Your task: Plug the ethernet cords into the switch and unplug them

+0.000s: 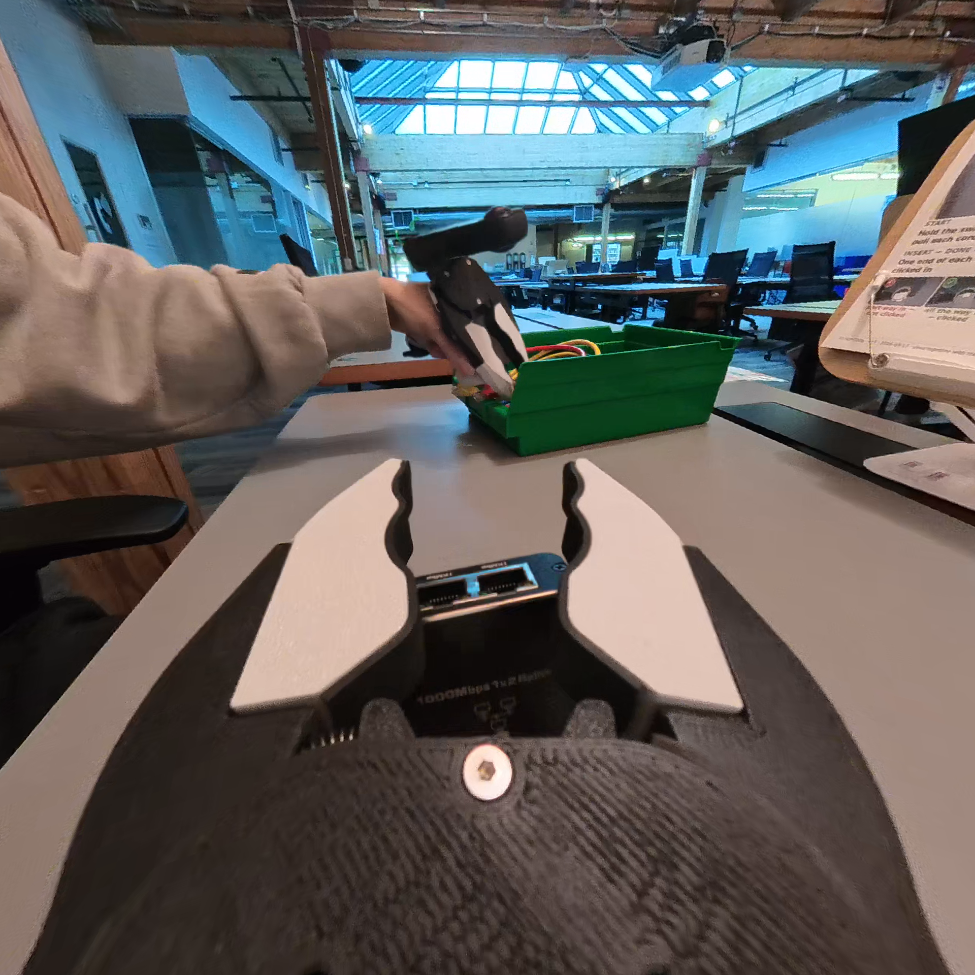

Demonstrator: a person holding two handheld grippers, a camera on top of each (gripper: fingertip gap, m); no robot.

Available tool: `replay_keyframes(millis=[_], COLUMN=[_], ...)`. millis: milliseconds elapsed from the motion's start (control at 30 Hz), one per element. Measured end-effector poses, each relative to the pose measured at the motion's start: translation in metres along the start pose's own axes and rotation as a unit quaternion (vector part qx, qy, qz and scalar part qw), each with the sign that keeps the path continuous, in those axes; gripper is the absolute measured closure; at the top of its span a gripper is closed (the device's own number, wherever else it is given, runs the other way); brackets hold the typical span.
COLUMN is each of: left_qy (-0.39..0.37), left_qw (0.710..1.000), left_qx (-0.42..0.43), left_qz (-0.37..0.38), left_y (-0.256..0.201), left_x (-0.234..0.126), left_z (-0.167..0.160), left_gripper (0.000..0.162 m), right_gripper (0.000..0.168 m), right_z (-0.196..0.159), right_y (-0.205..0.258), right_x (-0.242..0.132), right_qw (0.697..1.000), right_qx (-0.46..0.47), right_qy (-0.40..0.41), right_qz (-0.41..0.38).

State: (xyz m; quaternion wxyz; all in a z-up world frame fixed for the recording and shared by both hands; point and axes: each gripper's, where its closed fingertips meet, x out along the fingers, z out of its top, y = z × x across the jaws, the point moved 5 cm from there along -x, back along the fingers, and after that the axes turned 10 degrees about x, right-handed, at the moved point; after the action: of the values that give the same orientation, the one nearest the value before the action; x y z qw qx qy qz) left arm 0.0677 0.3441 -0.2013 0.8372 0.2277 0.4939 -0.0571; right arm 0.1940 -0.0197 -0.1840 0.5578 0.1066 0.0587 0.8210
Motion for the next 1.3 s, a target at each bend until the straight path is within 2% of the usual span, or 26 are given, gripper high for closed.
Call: replay_keyframes(millis=[33, 133, 233, 300, 333, 400, 433, 467, 500, 533, 567, 600, 667, 733, 800, 833, 867, 900, 933, 967, 1033, 1067, 1167, 1200, 1233, 1300], left_qy=[0.009, -0.009, -0.114, -0.174, -0.165, -0.148, -0.172, -0.217, -0.270, -0.321, -0.358, -0.377, -0.401, -0.385, -0.395, -0.409, -0.421, -0.437, -0.463, -0.477, -0.490, -0.495, -0.527, -0.544, -0.556, -0.547], left_qw=[1.000, 0.998, 0.987, 0.983, 0.985, 0.977, 0.972, 0.970, 0.962, 0.941, 0.904, 0.857, 0.739, 0.642, 0.549, 0.509, 0.492, 0.495, 0.493, 0.497, 0.534, 0.541, 0.522, 0.521, 0.524, 0.538], left_qx=[-0.008, -0.002, -0.024, -0.034, -0.027, -0.011, -0.008, -0.009, -0.026, -0.058, -0.104, -0.161, -0.260, -0.306, -0.319, -0.330, -0.337, -0.332, -0.321, -0.322, -0.305, -0.292, -0.284, -0.284, -0.284, -0.291], left_qz=[0.000, 0.061, 0.107, 0.053, 0.051, 0.155, 0.160, 0.106, 0.019, -0.092, -0.210, -0.312, -0.474, -0.588, -0.664, -0.682, -0.683, -0.673, -0.663, -0.649, -0.617, -0.613, -0.608, -0.594, -0.580, -0.572], left_y=[0.001, 0.000, -0.022, -0.063, -0.083, -0.105, -0.123, -0.150, -0.180, -0.210, -0.236, -0.253, -0.271, -0.284, -0.293, -0.293, -0.293, -0.294, -0.292, -0.289, -0.288, -0.289, -0.281, -0.277, -0.272, -0.267], left_x=[0.004, -0.002, -0.029, -0.039, -0.041, -0.045, -0.045, -0.043, -0.041, -0.039, -0.038, -0.036, -0.031, -0.020, -0.021, -0.022, -0.022, -0.020, -0.022, -0.023, -0.022, -0.023, -0.029, -0.031, -0.032, -0.032], left_z=[-0.001, 0.012, 0.053, 0.081, 0.087, 0.097, 0.107, 0.121, 0.136, 0.151, 0.163, 0.173, 0.187, 0.194, 0.199, 0.202, 0.204, 0.205, 0.204, 0.204, 0.204, 0.203, 0.199, 0.197, 0.195, 0.193], left_gripper=[0.126, 0.123, 0.117, 0.114, 0.112, 0.109, 0.111, 0.107, 0.106, 0.103, 0.102, 0.101, 0.105, 0.104, 0.111, 0.109, 0.109, 0.119, 0.136, 0.132, 0.139, 0.141, 0.152, 0.153, 0.153, 0.154], right_gripper=[0.127, 0.127, 0.127, 0.127, 0.127, 0.127, 0.128, 0.127, 0.127, 0.127, 0.127, 0.127, 0.126, 0.127, 0.127, 0.127, 0.127, 0.127, 0.127, 0.127, 0.127, 0.128, 0.131, 0.146, 0.155, 0.156], right_z=[-0.001, -0.003, -0.002, 0.001, 0.004, 0.009, 0.010, 0.013, 0.019, 0.027, 0.036, 0.044, 0.055, 0.063, 0.067, 0.066, 0.066, 0.066, 0.066, 0.064, 0.063, 0.063, 0.064, 0.064, 0.063, 0.060], right_y=[0.001, 0.005, 0.005, 0.003, 0.000, -0.001, -0.002, 0.000, 0.004, 0.009, 0.016, 0.024, 0.041, 0.057, 0.068, 0.070, 0.069, 0.067, 0.064, 0.060, 0.060, 0.060, 0.058, 0.057, 0.054, 0.048], right_x=[0.000, 0.002, 0.001, -0.004, -0.007, -0.015, -0.017, -0.019, -0.020, -0.021, -0.022, -0.022, -0.020, -0.016, -0.013, -0.011, -0.010, -0.011, -0.011, -0.011, -0.012, -0.012, -0.015, -0.017, -0.020, -0.021], right_qw=[1.000, 0.999, 0.999, 0.999, 0.999, 0.996, 0.995, 0.993, 0.991, 0.986, 0.981, 0.976, 0.966, 0.961, 0.960, 0.963, 0.966, 0.969, 0.972, 0.976, 0.975, 0.973, 0.971, 0.970, 0.971, 0.975], right_qx=[-0.003, -0.004, -0.002, 0.012, 0.022, 0.044, 0.055, 0.058, 0.061, 0.066, 0.065, 0.063, 0.059, 0.040, 0.016, 0.010, 0.004, -0.001, 0.001, 0.000, -0.005, 0.004, 0.000, -0.003, -0.003, -0.007], right_qy=[0.007, 0.021, 0.016, -0.004, -0.022, -0.055, -0.070, -0.082, -0.094, -0.112, -0.135, -0.149, -0.161, -0.169, -0.164, -0.154, -0.146, -0.144, -0.139, -0.133, -0.132, -0.131, -0.150, -0.151, -0.148, -0.144], right_qz=[0.005, 0.030, 0.030, 0.041, 0.032, 0.049, 0.052, 0.059, 0.078, 0.100, 0.121, 0.145, 0.193, 0.215, 0.226, 0.223, 0.212, 0.202, 0.191, 0.173, 0.180, 0.191, 0.188, 0.189, 0.188, 0.168])
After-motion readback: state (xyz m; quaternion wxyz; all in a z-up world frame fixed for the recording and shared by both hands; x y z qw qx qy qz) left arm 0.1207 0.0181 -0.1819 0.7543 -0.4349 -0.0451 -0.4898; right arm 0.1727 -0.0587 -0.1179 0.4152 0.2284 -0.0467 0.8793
